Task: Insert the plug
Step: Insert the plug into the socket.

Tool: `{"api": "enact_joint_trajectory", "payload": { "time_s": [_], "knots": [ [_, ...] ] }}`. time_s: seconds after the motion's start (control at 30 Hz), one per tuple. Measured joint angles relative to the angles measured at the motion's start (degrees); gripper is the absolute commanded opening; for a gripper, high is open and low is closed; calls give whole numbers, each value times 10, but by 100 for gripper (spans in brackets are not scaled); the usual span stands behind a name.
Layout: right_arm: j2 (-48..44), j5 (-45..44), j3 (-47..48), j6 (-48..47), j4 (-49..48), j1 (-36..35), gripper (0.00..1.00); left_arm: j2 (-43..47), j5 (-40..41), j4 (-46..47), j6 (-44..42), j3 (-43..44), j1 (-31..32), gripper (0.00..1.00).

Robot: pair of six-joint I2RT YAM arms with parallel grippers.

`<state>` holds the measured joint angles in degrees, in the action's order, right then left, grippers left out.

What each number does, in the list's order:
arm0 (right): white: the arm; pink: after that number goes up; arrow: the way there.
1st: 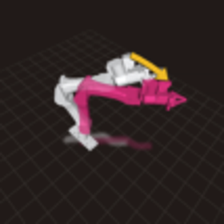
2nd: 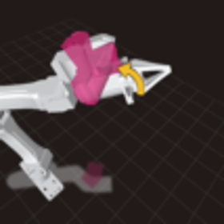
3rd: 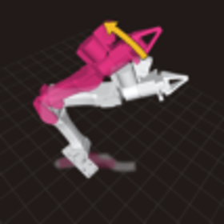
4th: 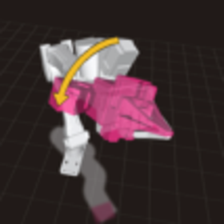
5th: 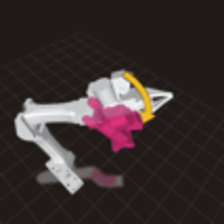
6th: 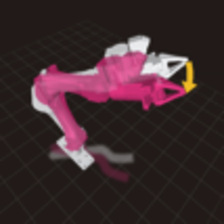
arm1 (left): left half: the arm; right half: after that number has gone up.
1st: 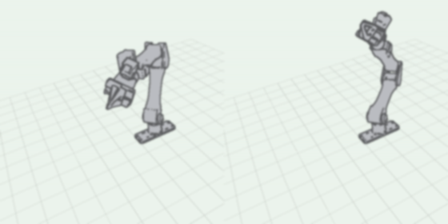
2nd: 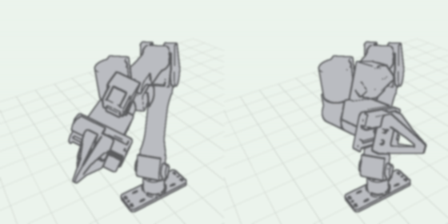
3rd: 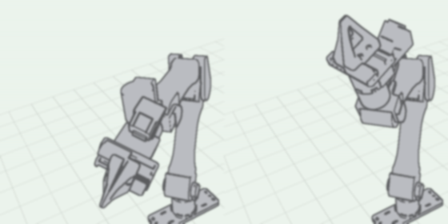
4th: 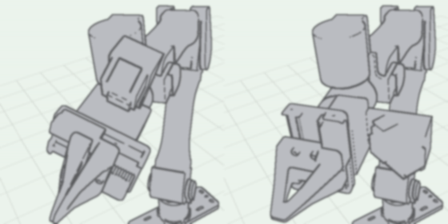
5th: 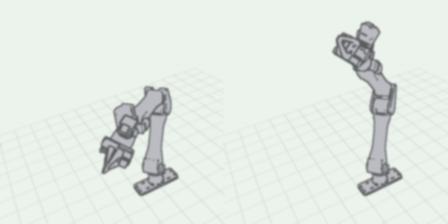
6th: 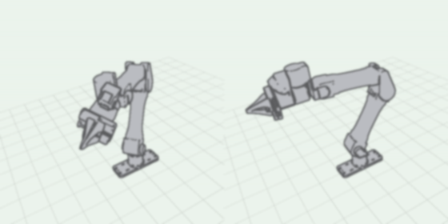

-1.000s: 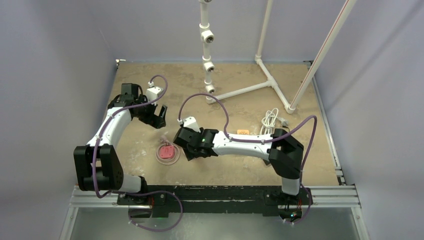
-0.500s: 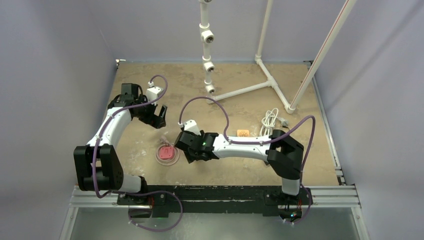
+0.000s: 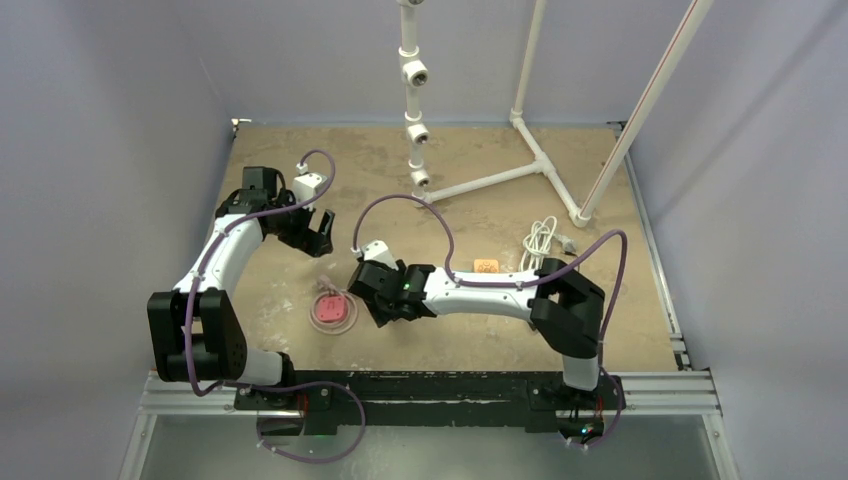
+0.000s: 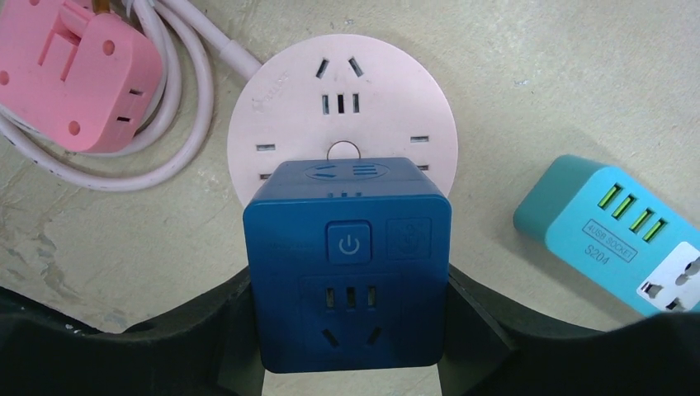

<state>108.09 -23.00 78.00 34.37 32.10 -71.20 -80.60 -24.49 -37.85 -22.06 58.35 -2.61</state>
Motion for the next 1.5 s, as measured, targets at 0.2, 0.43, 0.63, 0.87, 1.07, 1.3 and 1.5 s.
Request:
{"api": "enact_joint_trajectory", "payload": {
  "time_s": [0.2, 0.43, 0.63, 0.87, 1.07, 1.3, 1.5],
  "knots": [
    [25, 26, 43, -26, 37, 9, 0, 0, -9, 0, 0, -1, 0, 99],
    [29, 54, 52, -38, 50, 18, 0, 0, -11, 0, 0, -2, 0, 99],
    [28, 60, 35, -41, 34, 19, 0, 0, -12, -1, -3, -2, 0, 99],
    [21, 60, 13, -47, 8, 19, 0, 0, -19, -5, -2, -2, 0, 99],
    [14, 65, 24, -63, 12, 27, 83, 0, -25, -9, -2, -2, 0, 99],
    [57, 94, 25, -110, 50, 45, 99, -1, -29, -15, -10, -2, 0, 99],
    [53, 59, 44, -112, 100, 45, 99, -5, -34, -23, -13, -1, 0, 99]
  ]
}}
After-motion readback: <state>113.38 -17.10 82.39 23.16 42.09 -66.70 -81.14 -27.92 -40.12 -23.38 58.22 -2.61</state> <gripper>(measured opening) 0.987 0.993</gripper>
